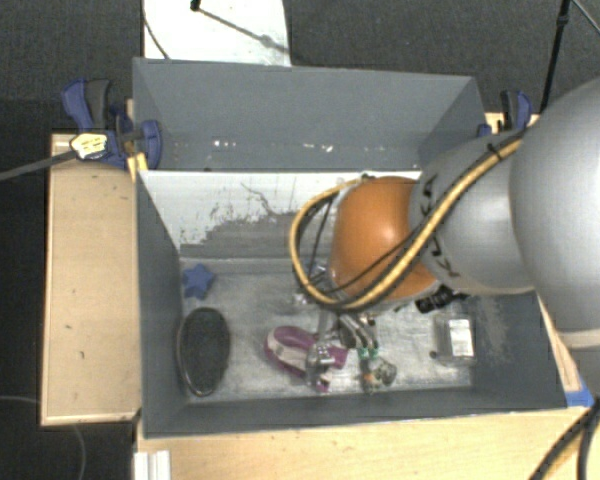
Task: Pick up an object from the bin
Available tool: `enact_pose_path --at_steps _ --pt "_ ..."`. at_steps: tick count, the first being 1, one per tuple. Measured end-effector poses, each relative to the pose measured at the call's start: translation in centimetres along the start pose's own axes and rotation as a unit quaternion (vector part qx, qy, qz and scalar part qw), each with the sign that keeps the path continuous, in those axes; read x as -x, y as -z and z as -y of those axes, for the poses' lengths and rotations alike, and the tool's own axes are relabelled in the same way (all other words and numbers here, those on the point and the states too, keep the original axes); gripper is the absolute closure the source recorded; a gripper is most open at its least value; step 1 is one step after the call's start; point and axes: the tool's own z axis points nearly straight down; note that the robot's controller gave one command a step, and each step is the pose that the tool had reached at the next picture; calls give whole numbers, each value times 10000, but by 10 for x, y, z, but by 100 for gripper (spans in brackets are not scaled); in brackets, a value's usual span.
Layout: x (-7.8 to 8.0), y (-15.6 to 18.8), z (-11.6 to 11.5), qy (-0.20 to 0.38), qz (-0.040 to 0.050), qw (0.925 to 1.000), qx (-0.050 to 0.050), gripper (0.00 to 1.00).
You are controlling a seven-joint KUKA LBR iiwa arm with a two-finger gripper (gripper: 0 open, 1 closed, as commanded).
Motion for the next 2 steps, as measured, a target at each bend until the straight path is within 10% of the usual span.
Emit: enact_pose_path --at_steps 1,2 --pt "2 2 4 -47 36 10000 -6 100" --pt "6 143 9 663 88 9978 -12 100"
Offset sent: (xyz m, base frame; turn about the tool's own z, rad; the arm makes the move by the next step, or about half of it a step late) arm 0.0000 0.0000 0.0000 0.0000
